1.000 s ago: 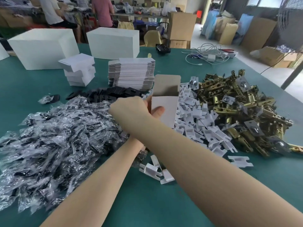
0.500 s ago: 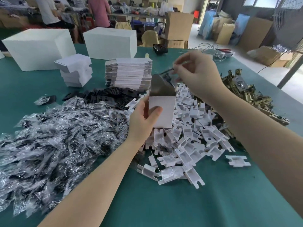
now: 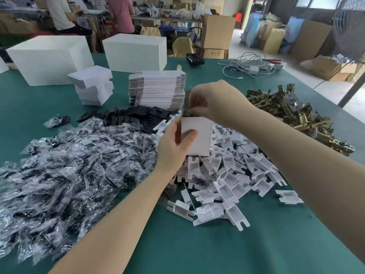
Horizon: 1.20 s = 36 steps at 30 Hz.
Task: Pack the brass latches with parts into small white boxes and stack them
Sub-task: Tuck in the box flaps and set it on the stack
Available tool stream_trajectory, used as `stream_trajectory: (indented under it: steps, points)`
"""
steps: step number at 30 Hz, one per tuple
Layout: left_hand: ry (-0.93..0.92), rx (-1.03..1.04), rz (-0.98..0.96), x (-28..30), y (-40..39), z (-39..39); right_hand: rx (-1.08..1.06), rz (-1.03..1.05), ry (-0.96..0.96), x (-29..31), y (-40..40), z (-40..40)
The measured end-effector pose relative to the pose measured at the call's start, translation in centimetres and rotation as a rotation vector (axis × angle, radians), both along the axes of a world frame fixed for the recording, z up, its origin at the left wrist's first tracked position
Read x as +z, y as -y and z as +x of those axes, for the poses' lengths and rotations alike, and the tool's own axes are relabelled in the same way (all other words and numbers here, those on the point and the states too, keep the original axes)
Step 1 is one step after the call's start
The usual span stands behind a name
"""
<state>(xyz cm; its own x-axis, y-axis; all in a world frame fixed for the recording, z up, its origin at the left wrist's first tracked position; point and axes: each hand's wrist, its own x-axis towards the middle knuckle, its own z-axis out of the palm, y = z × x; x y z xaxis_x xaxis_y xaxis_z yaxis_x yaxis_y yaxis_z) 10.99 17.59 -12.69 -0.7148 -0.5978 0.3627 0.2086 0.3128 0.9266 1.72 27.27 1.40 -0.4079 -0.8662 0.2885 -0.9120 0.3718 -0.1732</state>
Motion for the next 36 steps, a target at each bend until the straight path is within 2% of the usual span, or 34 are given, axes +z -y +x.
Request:
stream_trajectory:
  steps: [4,7,9,12,16,17,20,23,33,36]
  points:
    - [0.007,-0.003,0.023,0.1,0.1,0.0,0.021,-0.042,-0.059,-0.2,-0.2,0.2]
    - [0.002,-0.008,0.033,0.0,-0.1,0.1,0.009,0.088,-0.175,-0.6,-0.9,-0.2]
    - [-0.001,-0.019,0.054,0.0,-0.2,0.2,0.001,-0.044,-0.177,-1.3,-1.7,-0.6]
    - [0.021,-0.023,0.062,0.3,0.0,0.1,-0.122,-0.5,-0.017,-3.4,-2.9,-0.8]
    - [0.094,-0.033,0.029,1.3,0.5,-0.1,-0.229,-0.613,0.651,-6.9,-3.2,-0.5]
    - [0.114,-0.042,0.01,1.6,0.6,0.0,-0.214,-0.654,0.746,-7.5,-3.1,-0.4]
    - [0.112,-0.067,-0.019,2.6,0.9,0.5,-0.129,-0.815,0.784,-8.4,-2.6,0.1]
    - [0.027,-0.018,-0.01,3.6,0.8,0.8,-0.063,-0.892,0.773,-9.1,-1.8,1.0]
    - [-0.092,0.156,0.216,4.8,-0.7,-2.1,-0.217,-1.121,0.919,-9.3,0.6,1.6]
    - [-0.096,0.176,0.24,4.7,-0.8,-2.3,-0.183,-1.131,0.838,-9.4,0.6,1.3]
